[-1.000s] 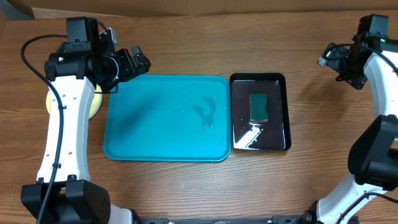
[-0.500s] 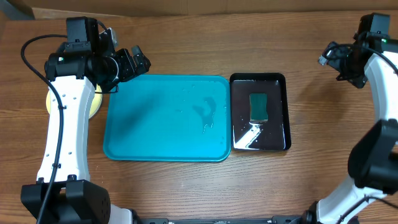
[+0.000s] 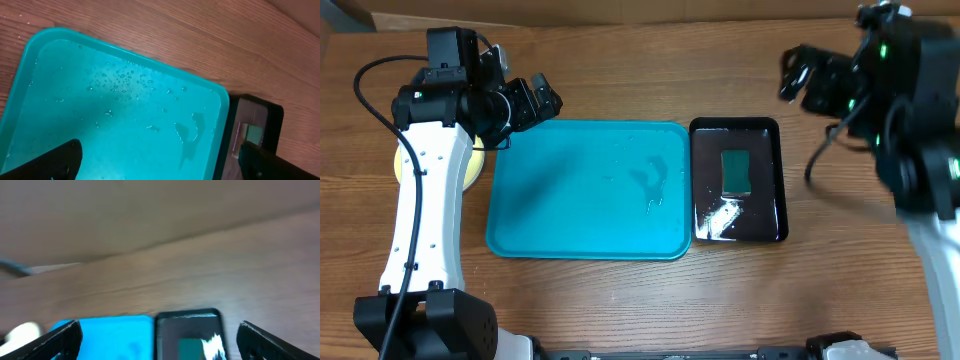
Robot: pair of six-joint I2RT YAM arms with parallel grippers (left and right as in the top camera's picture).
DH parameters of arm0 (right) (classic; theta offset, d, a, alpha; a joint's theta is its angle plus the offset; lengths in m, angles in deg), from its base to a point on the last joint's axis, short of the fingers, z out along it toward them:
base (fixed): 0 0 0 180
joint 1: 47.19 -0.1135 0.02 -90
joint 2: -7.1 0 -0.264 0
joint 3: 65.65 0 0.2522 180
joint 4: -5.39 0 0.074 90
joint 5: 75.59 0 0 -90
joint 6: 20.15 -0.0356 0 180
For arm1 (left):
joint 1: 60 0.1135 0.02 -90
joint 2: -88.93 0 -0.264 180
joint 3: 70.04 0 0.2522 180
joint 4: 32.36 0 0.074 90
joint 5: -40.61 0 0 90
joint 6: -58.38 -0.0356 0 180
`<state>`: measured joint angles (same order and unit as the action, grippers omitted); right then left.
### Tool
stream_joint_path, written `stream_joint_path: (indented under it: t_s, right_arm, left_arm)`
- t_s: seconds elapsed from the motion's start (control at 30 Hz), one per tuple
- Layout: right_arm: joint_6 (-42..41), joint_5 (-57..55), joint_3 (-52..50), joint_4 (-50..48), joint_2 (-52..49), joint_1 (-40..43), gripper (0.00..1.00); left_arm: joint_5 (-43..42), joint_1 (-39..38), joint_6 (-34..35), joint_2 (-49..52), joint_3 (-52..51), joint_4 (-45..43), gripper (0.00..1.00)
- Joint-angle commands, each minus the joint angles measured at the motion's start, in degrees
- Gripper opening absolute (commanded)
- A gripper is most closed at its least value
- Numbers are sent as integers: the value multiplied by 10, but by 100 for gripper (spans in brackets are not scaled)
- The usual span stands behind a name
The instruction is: Clean dirty plates on tray and stack at the side
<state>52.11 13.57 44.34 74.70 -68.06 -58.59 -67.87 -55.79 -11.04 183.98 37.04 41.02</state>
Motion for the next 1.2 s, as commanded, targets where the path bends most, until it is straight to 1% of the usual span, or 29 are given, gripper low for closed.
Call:
stream_joint_path:
  t_s: [0.0, 0.07, 0.13, 0.2, 0.27, 0.3, 0.33, 0.37, 0.5, 0.57, 0.7, 0.8, 0.93, 1.0, 1.17]
  right_arm:
    - [1, -88, 4, -10, 64, -42, 100]
    - [1, -122, 0, -17, 102, -63, 100]
    - [1, -131, -10, -29, 139, -71, 100]
    - [1, -131, -33, -34, 186, -72, 100]
    - [1, -134, -78, -64, 241, -72, 100]
    - [1, -139, -107, -92, 269, -71, 100]
    - [1, -141, -159, -147, 315, -69, 100]
    - [1, -141, -179, -169, 332, -67, 100]
    - [1, -137, -376, -361, 477, -52, 100]
    - [1, -126, -473, -441, 543, -40, 100]
    - [1, -101, -640, -569, 639, -23, 100]
    - [1, -86, -746, -656, 684, -15, 100]
    - [1, -63, -852, -741, 715, -8, 100]
    - [1, -58, -889, -755, 728, -7, 100]
    - [1, -57, -951, -746, 750, 1, 100]
  left_arm:
    - [-4, -1, -9, 3, 4, 1, 100]
    - [-4, -1, -9, 3, 4, 1, 100]
    - [-4, -1, -9, 3, 4, 1, 100]
    - [-4, -1, -9, 3, 4, 1, 100]
    - [-4, -1, -9, 3, 4, 1, 100]
    - [-4, -1, -9, 3, 4, 1, 100]
    - [-4, -1, -9, 3, 4, 1, 100]
    - [-4, -1, -9, 3, 4, 1, 100]
    - [-4, -1, -9, 3, 4, 1, 100]
    - [-4, -1, -9, 3, 4, 1, 100]
    - [-4, -1, -9, 3, 4, 1, 100]
    - [-4, -1, -9, 3, 4, 1, 100]
    - [-4, -1, -9, 3, 4, 1, 100]
    - [-4, -1, -9, 3, 4, 1, 100]
    - [-4, -1, -9, 3, 4, 1, 100]
